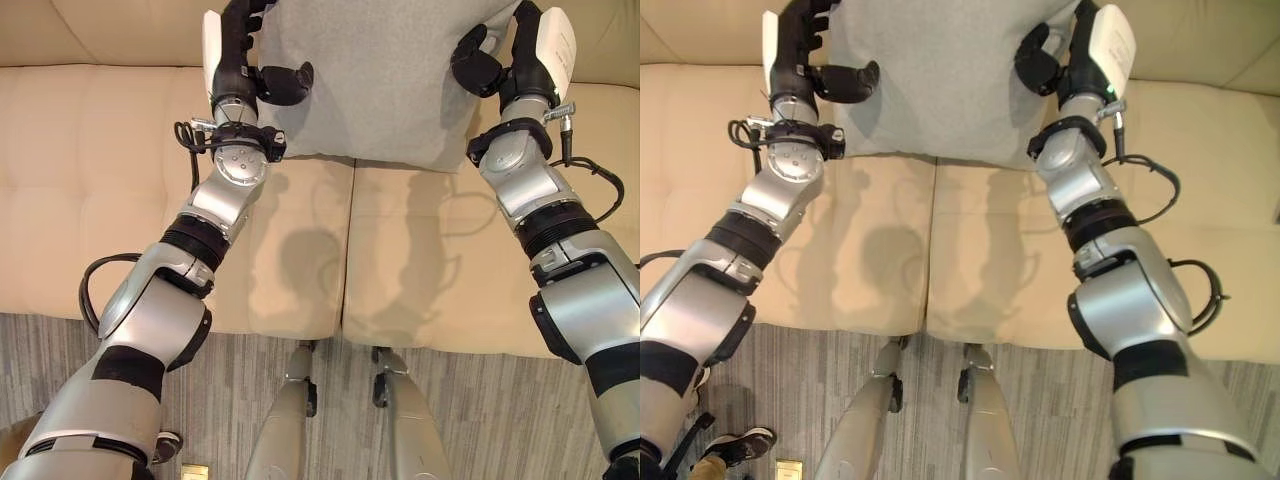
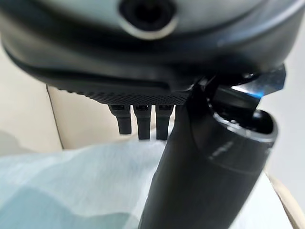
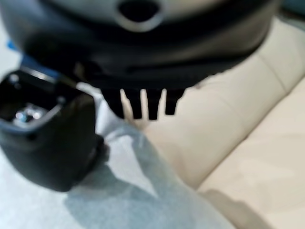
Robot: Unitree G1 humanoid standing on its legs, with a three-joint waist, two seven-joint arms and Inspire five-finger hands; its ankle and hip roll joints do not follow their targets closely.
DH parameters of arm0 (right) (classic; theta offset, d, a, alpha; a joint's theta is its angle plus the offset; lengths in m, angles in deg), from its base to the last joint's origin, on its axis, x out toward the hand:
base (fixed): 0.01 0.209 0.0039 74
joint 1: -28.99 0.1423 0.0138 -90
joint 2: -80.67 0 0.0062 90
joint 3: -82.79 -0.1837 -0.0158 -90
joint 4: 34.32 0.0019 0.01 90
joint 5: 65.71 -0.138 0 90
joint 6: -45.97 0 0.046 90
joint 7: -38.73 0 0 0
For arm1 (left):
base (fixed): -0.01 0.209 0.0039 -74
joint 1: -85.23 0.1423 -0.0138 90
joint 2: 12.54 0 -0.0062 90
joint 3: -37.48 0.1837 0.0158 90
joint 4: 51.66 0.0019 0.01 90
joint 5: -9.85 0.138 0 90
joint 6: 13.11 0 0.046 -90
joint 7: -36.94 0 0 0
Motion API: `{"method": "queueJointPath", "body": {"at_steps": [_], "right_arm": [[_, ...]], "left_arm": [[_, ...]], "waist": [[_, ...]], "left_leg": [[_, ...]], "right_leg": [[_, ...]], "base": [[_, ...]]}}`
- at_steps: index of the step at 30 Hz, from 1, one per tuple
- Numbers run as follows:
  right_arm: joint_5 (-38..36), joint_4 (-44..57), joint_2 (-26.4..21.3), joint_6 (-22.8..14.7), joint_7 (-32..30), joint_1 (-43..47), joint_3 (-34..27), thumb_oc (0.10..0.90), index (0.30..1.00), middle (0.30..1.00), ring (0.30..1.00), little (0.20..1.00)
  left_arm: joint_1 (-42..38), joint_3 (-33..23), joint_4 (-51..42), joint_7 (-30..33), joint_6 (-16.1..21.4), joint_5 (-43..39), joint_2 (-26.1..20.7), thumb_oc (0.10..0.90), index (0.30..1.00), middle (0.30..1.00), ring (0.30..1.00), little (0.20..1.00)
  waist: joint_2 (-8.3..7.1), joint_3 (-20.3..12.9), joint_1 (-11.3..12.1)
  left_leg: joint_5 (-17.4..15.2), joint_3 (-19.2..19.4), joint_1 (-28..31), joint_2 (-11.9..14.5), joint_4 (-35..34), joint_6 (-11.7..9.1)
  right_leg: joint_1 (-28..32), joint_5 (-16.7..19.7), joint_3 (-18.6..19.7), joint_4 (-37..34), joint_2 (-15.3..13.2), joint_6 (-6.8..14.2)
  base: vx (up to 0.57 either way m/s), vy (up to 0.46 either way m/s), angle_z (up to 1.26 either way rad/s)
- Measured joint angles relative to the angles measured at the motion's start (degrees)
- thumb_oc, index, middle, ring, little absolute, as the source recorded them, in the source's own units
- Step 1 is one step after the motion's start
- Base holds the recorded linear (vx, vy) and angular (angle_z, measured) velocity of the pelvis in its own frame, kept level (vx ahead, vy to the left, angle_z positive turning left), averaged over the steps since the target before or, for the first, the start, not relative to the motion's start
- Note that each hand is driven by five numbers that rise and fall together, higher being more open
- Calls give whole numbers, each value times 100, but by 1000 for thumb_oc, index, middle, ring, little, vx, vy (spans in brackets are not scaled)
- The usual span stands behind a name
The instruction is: Pick up all the scattered cushions and arrange them neatly on the sofa.
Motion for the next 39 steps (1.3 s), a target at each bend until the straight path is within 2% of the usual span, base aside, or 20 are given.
{"method": "queueJointPath", "body": {"at_steps": [8,11,12,13,15,16,18,20,21,24,26,27,29,30,35,37,39], "right_arm": [[-191,40,-142,-13,250,-21,-11,800,900,900,900,900],[-199,787,-450,-29,291,-427,-279,800,900,900,900,900],[-189,1249,-613,-71,308,-732,-470,800,900,900,900,900],[-173,1934,-770,-218,340,-1359,-829,800,900,900,900,900],[-177,2136,-835,-234,408,-1881,-1085,800,900,900,900,900],[-160,2841,-873,-353,473,-2737,-1644,800,900,900,900,900],[-106,3198,-896,-441,544,-3779,-2094,800,900,900,900,900],[-79,3366,-815,-449,667,-4461,-2541,800,900,900,900,900],[18,3735,-498,-497,777,-5125,-3066,800,900,900,900,900],[109,3797,-294,-500,1068,-6101,-3205,800,900,900,900,900],[346,3754,84,-596,1339,-6691,-3368,800,900,900,900,900],[490,3550,373,-658,1423,-6958,-3438,800,900,900,900,900],[557,3166,509,-600,1633,-7220,-3310,800,900,900,900,900],[735,2835,601,-614,1782,-7411,-3176,800,900,900,900,900],[1018,1819,922,-662,1981,-7742,-2888,800,900,900,900,900],[1191,1411,991,-751,2044,-7819,-2690,800,900,900,900,900],[1191,1232,1051,-786,2037,-7934,-2662,800,900,900,900,900]], "left_arm": [[236,3,-36,-212,2,16,-387,800,900,900,900,900],[661,-384,-581,-259,18,7,-687,800,900,900,900,900],[895,-534,-890,-300,25,4,-816,800,900,900,900,900],[1438,-812,-1482,-348,71,9,-1078,800,900,900,900,900],[1891,-1027,-1632,-359,75,22,-1168,800,900,900,900,900],[2637,-1391,-2256,-412,125,94,-1315,800,900,900,900,900],[3622,-1780,-2657,-463,140,243,-1415,800,900,900,900,900],[4259,-2150,-2904,-510,131,329,-1306,800,900,900,900,900],[4921,-2556,-3273,-602,144,485,-1141,800,900,900,900,900],[5747,-2685,-3308,-865,82,651,-732,800,900,900,900,900],[6383,-2788,-3346,-1200,36,860,-498,800,900,900,900,900],[6775,-2865,-3211,-1395,47,1002,-251,800,900,900,900,900],[7081,-2825,-2843,-1605,-72,1054,-63,800,900,900,900,900],[7461,-2839,-2464,-1744,-118,1170,75,800,900,900,900,900],[8023,-2860,-1002,-1938,-293,1610,381,800,900,900,900,900],[8162,-2847,-224,-1980,-325,1870,608,800,900,900,900,900],[8324,-2776,25,-1986,-335,1913,708,800,900,900,900,900]], "waist": [[0,0,-91],[-2,1,-134],[-7,4,-135],[-75,45,-132],[-99,59,-134],[-136,78,-133],[-162,67,-129],[-166,64,-124],[-207,49,-132],[-245,34,-147],[-318,4,-156],[-353,-14,-169],[-397,-91,-169],[-396,-316,-158],[-438,-750,-147],[-391,-894,-139],[-339,-1041,-125]], "left_leg": [[-4,9,18,95,0,-6],[-19,10,24,81,-1,-21],[-31,13,40,77,-1,-29],[-35,46,163,68,-2,-33],[-98,56,350,68,-2,-20],[-166,72,553,51,-2,-20],[-269,96,840,39,-3,10],[-323,118,966,33,-3,7],[-388,145,1092,37,-5,13],[-463,156,1369,32,-6,17],[-526,164,1514,58,-4,-10],[-562,160,1732,59,-4,-7],[-597,168,1975,44,-7,-20],[-701,163,2047,77,-6,-42],[-812,141,2445,121,-8,-108],[-817,81,2605,156,-8,-118],[-802,-5,2571,188,-7,-149]], "right_leg": [[11,57,2,-4,135,-80],[20,84,10,-5,126,-119],[33,88,16,-3,121,-127],[142,86,39,-8,108,-131],[329,62,39,-19,106,-137],[523,-4,50,-9,88,-199],[819,-77,98,-46,72,-201],[960,-110,114,-83,71,-215],[1082,-125,129,-122,54,-205],[1457,-114,123,-340,75,-217],[1671,-102,95,-466,75,-231],[1954,-101,77,-605,83,-232],[2280,-102,74,-775,70,-232],[2424,-100,54,-931,107,-232],[3005,-73,-1,-1285,168,-270],[3222,-78,-27,-1331,213,-279],[3230,-98,-70,-1331,294,-297]], "base": [[-11,0,-3],[0,0,0],[22,20,-3],[47,14,-2],[67,12,-1],[41,3,0],[92,-7,-3],[92,-11,-5],[54,-16,-8],[60,-29,-3],[63,-62,0],[12,-32,3],[6,-64,3],[10,-76,0],[-8,-97,5],[-86,-131,13],[-101,-89,21]]}}
